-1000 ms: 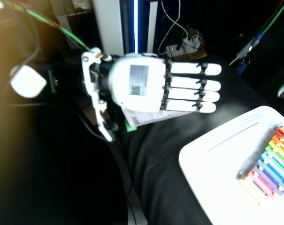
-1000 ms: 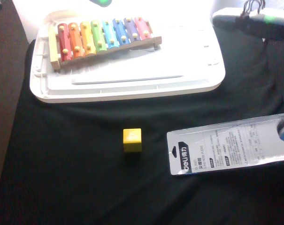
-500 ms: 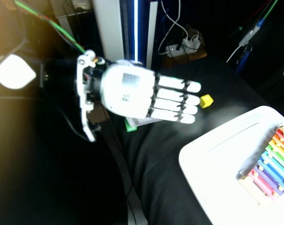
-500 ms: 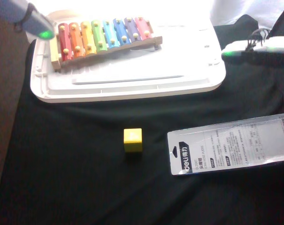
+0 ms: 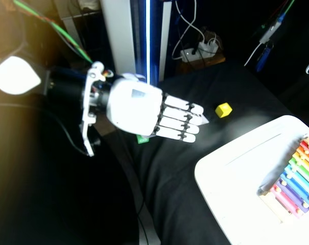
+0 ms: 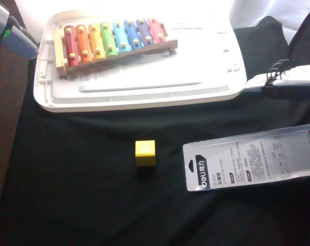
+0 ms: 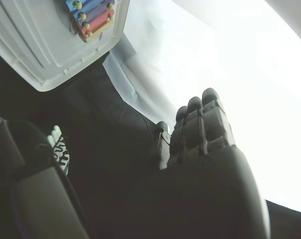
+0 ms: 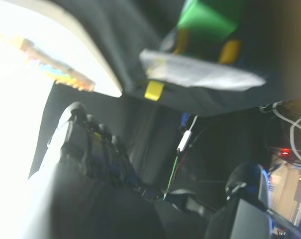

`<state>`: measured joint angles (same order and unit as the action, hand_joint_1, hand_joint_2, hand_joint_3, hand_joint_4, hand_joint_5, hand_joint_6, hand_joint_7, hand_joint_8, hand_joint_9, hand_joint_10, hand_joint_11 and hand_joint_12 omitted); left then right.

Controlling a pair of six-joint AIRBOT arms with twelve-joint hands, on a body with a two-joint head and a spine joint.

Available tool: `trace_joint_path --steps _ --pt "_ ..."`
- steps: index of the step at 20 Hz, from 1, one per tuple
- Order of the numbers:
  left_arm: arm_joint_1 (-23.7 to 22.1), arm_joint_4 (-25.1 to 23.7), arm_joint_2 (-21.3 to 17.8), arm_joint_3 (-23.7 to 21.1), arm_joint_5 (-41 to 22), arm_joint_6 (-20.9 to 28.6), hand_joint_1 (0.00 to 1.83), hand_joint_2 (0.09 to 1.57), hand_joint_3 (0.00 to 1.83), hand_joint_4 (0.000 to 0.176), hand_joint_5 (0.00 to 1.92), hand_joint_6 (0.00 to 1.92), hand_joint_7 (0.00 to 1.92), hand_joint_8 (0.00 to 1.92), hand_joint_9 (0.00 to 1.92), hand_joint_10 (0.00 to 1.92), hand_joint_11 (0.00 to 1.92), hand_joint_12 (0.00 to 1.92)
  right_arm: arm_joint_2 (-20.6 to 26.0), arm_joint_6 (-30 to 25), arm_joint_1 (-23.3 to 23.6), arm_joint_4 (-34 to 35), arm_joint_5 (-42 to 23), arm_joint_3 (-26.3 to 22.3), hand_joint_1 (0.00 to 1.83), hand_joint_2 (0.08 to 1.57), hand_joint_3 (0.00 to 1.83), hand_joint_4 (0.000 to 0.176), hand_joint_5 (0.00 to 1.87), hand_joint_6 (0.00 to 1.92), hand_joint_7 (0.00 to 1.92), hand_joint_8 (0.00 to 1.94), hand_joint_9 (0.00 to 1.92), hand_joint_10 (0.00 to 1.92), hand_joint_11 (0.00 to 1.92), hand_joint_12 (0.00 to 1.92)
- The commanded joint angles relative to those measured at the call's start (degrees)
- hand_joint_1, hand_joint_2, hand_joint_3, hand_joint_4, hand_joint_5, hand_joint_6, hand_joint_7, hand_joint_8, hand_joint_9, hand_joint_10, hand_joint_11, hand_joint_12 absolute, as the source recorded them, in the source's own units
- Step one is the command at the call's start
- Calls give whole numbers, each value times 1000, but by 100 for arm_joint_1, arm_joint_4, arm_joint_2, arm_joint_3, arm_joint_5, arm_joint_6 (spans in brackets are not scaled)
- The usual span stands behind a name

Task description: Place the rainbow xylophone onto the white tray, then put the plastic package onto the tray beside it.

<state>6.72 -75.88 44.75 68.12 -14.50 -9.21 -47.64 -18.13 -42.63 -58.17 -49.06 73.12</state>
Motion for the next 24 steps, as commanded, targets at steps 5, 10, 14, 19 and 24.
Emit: trace_joint_path --steps 5,10,14,19,24 --pt "73 351 -27 -43 -162 -199 1019 637 0 127 37 3 44 7 88 12 79 20 -262 -160 87 77 -303 50 581 625 5 26 0 0 0 0 26 6 214 133" --pt "166 471 -75 -49 -135 -202 927 632 0 128 26 0 39 5 64 0 98 29 -641 -470 87 -252 -255 296 595 620 1 34 0 0 10 3 42 6 242 161" --pt "181 469 -77 -75 -116 -203 881 609 0 106 26 1 50 7 71 6 115 38 -670 -470 87 -457 -161 319 613 640 6 29 0 0 27 6 25 3 206 155" --pt "273 476 -75 -92 -105 -203 917 618 0 113 37 6 59 7 63 5 89 31 -711 -470 87 -618 -41 328 586 668 10 25 0 0 53 11 44 8 105 116" --pt "366 490 -71 -102 -97 -203 951 605 0 113 45 5 55 2 66 5 103 39 -517 -470 87 -683 7 279 631 663 1 23 0 0 1 0 3 0 7 79"
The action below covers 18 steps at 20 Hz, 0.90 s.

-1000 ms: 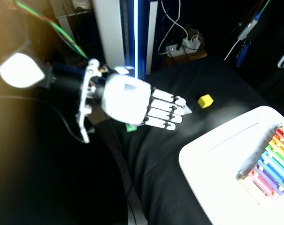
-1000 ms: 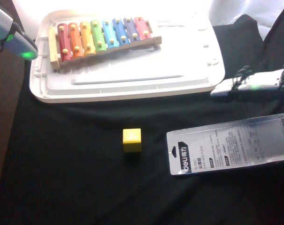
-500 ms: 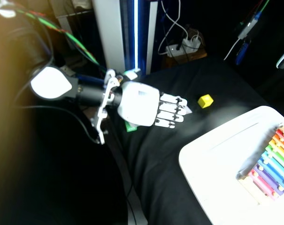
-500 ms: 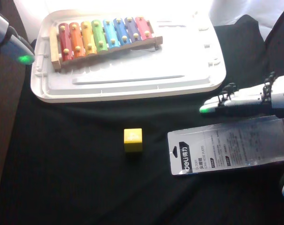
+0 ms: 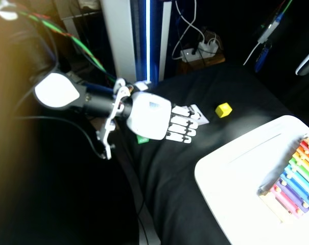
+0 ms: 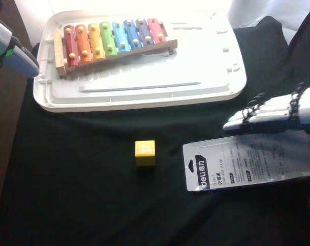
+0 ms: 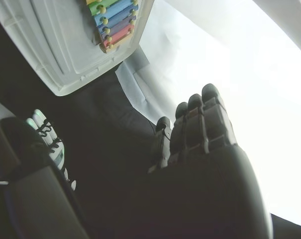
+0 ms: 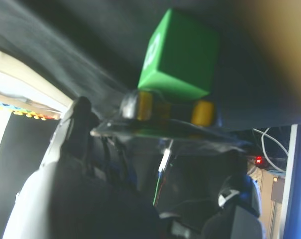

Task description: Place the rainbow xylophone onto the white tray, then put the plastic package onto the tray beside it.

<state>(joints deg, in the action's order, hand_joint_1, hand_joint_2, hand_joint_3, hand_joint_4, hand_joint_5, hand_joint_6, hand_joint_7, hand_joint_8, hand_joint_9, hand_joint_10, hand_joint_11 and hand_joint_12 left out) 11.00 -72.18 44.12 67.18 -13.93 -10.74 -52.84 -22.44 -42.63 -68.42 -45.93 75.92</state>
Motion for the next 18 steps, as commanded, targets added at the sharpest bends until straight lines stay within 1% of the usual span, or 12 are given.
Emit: trace_joint_path --steps 1,3,5,7,8,9,10,13,14,15,17,18 --pt "-38 128 -6 -10 -151 -50 894 617 0 87 13 0 19 0 59 2 122 47 65 -38 87 321 -292 -28 657 664 1 34 0 0 0 0 0 0 1 28" --pt "1 141 -3 -11 -150 -50 848 623 3 55 0 0 0 0 34 0 123 46 190 -38 90 317 -288 -64 667 692 9 40 0 0 0 0 0 0 0 0" --pt "18 137 12 -11 -128 -50 870 601 0 61 0 0 0 0 10 0 99 35 379 -38 137 328 -287 -112 699 666 0 36 0 0 29 10 23 9 79 35" --pt "23 134 17 -11 -111 -50 876 613 0 85 0 0 0 0 0 0 68 21 646 -27 536 -89 -52 -289 725 658 0 69 0 0 5 0 14 3 65 29" --pt "36 143 17 -11 -109 -50 854 615 0 83 0 0 0 0 6 2 69 21 750 -36 813 -459 136 -417 734 659 0 75 0 0 0 0 2 0 51 23" --pt "83 177 16 -11 -111 -50 851 614 0 79 0 0 0 0 12 5 72 22 884 -48 1281 -1132 416 -649 726 658 0 67 0 0 0 0 0 0 53 24" --pt "136 211 16 -11 -118 -50 856 619 2 69 0 0 0 0 9 3 65 19 932 -134 1570 -1587 585 -788 736 648 0 72 0 0 0 0 0 0 56 26" --pt "187 245 57 -10 -138 -51 854 608 0 60 0 0 0 0 20 5 67 19 892 -592 1861 -2270 629 -816 699 646 0 41 0 0 37 12 39 14 94 41" --pt "190 244 78 -10 -137 -54 866 600 0 81 0 0 0 0 23 6 64 18 868 -603 1861 -2303 629 -808 698 635 0 32 0 0 52 16 58 19 113 49" --pt "209 244 91 -10 -137 -57 871 592 0 64 0 0 0 0 26 7 67 19 848 -613 1861 -2346 629 -800 674 642 0 1 0 0 44 10 41 10 60 26" --pt "294 261 111 -9 -137 -57 890 598 0 65 0 0 0 0 16 2 65 18 816 -686 1861 -2462 628 -800 629 674 10 0 0 0 20 1 10 1 13 6" --pt "319 271 119 -9 -137 -63 886 599 0 73 0 0 0 0 14 1 69 19 798 -703 1861 -2497 628 -801 581 682 11 0 0 0 3 0 1 0 3 1"
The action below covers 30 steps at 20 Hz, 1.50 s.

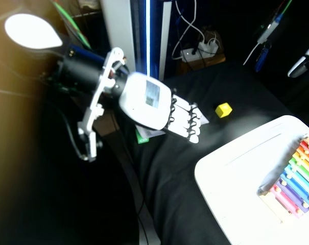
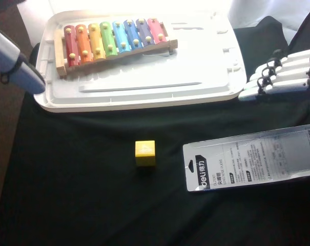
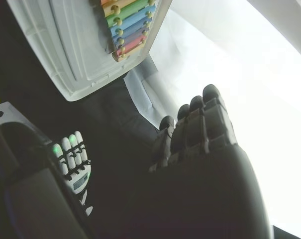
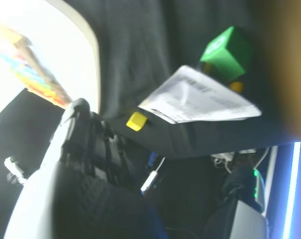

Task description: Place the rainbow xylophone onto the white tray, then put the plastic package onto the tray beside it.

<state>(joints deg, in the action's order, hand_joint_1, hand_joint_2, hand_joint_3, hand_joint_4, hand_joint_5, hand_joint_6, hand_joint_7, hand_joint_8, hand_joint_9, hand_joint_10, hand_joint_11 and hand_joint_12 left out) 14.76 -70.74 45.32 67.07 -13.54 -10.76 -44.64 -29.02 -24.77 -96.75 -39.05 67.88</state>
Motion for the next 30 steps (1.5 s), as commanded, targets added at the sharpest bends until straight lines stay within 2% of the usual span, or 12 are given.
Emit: trace_joint_path --steps 1,3,4,7,10,11,12,14,15,24,25,30 --pt "-46 149 5 2 -176 -77 882 604 0 75 0 0 0 0 14 1 77 23 -37 -52 75 309 -60 5 503 676 7 0 0 0 0 0 0 0 0 0" --pt "-34 193 15 2 -177 -106 838 604 0 82 0 0 0 0 20 3 95 30 -76 -53 75 274 -60 12 442 659 0 0 0 0 12 5 0 0 0 0" --pt "-1 304 20 2 -183 -192 833 603 0 69 0 0 0 0 23 4 96 30 -157 -53 75 272 -60 53 459 663 2 0 0 0 14 5 0 0 0 0" --pt "110 462 15 2 -205 -282 858 612 3 118 0 0 0 0 2 0 89 25 -374 -88 44 273 -54 161 498 691 9 0 0 0 0 0 0 0 10 4" --pt "151 501 10 3 -216 -282 842 617 4 116 0 0 0 0 0 0 81 20 -515 -88 -45 274 -24 210 482 645 0 0 0 0 38 13 41 15 60 26" --pt "154 506 12 3 -221 -282 847 620 5 91 0 0 0 0 0 0 72 16 -557 -88 -109 274 -11 230 510 642 0 0 6 2 52 17 44 14 44 19" --pt "159 517 12 3 -224 -283 839 618 3 91 0 0 0 0 0 0 82 20 -597 -88 -172 280 1 256 520 642 0 0 8 3 53 15 43 12 48 21" --pt "174 523 11 3 -225 -284 857 608 0 116 0 0 0 0 0 0 58 9 -661 -88 -280 331 17 312 561 648 0 0 12 3 54 12 38 7 37 16" --pt "182 529 10 3 -226 -284 848 607 0 105 0 0 0 0 0 0 79 17 -681 -88 -337 362 24 337 561 640 0 0 24 7 69 15 47 10 43 18" --pt "233 574 9 3 -240 -285 843 607 0 128 0 0 0 0 1 0 80 13 -794 -88 -678 407 206 456 557 639 2 0 0 0 52 0 46 2 46 18" --pt "237 578 9 3 -243 -287 842 611 2 115 0 0 0 0 8 3 100 21 -809 -88 -706 409 217 470 582 635 0 0 0 0 48 0 43 0 40 15" --pt "262 597 9 3 -261 -288 847 597 0 133 0 0 0 0 14 4 101 18 -885 -88 -820 409 307 561 610 628 0 0 0 0 64 5 58 4 52 19"
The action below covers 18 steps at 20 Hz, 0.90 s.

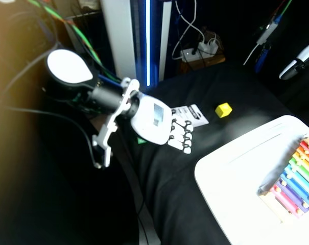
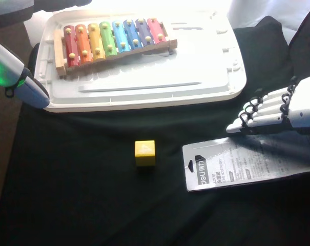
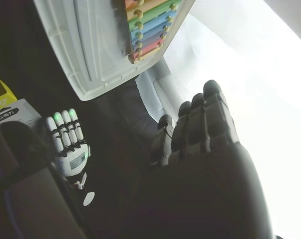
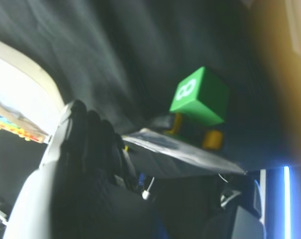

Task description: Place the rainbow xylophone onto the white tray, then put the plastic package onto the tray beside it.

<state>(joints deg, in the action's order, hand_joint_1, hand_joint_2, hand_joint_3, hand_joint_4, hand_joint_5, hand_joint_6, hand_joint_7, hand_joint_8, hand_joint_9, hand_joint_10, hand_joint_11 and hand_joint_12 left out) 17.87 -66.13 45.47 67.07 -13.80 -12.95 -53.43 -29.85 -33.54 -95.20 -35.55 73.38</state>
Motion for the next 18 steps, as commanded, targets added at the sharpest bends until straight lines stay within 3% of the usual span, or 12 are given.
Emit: trace_joint_path --steps 1,5,7,8,10,12,13,14,15,16,17,18 --pt "-42 144 -5 3 -238 -71 843 601 0 129 0 0 0 0 9 2 100 17 -22 -5 30 254 -21 31 597 639 3 0 0 0 52 0 43 0 43 15" --pt "-12 167 -5 3 -242 -80 839 610 2 152 0 0 0 0 5 2 113 21 -77 -5 -68 253 44 101 676 655 6 0 0 0 51 8 22 7 27 11" --pt "-5 180 -5 3 -245 -84 843 615 4 131 0 0 0 0 2 1 102 14 -89 -5 -82 253 67 117 687 687 17 0 0 0 43 3 12 2 19 8" --pt "1 188 -5 3 -245 -84 858 618 4 134 0 0 0 0 5 2 102 14 -95 -5 -82 253 77 123 710 701 19 0 0 0 51 6 22 5 35 14" --pt "21 208 -5 3 -251 -85 857 616 2 173 0 0 0 0 4 1 100 12 -108 -5 -88 253 86 135 762 718 19 0 18 6 87 16 56 16 63 25" --pt "42 242 -5 3 -253 -96 829 607 0 176 0 0 0 0 0 0 94 9 -115 -5 -94 253 90 139 880 790 5 0 62 2 183 6 194 14 175 65" --pt "55 273 -4 3 -255 -122 833 612 1 159 0 0 0 0 0 0 80 2 -121 -5 -94 253 90 141 1096 946 6 0 247 16 424 10 598 36 499 767" --pt "60 293 -3 3 -256 -137 833 612 1 159 0 0 0 0 0 0 80 2 -123 -5 -95 253 90 143 1096 946 6 0 247 16 424 10 598 36 499 767" --pt "68 307 -3 3 -262 -141 833 611 0 173 0 0 0 0 0 0 73 0 -127 -5 -95 253 90 146 1133 1001 1 0 314 6 505 12 726 95 557 991" --pt "72 313 -1 3 -265 -149 827 605 0 176 0 0 0 0 0 0 88 6 -133 -5 -95 253 90 154 1183 1086 5 0 502 11 748 73 607 1115 684 1423" --pt "74 320 0 3 -266 -152 827 605 0 176 0 0 0 0 0 0 88 6 -133 -5 -95 254 89 155 1183 1086 5 0 502 11 748 73 607 1115 684 1423" --pt "79 326 0 3 -266 -153 814 605 0 176 0 0 0 0 0 0 84 4 -136 -5 -95 254 89 155 1287 1180 9 0 580 11 766 1078 593 1269 677 1463"
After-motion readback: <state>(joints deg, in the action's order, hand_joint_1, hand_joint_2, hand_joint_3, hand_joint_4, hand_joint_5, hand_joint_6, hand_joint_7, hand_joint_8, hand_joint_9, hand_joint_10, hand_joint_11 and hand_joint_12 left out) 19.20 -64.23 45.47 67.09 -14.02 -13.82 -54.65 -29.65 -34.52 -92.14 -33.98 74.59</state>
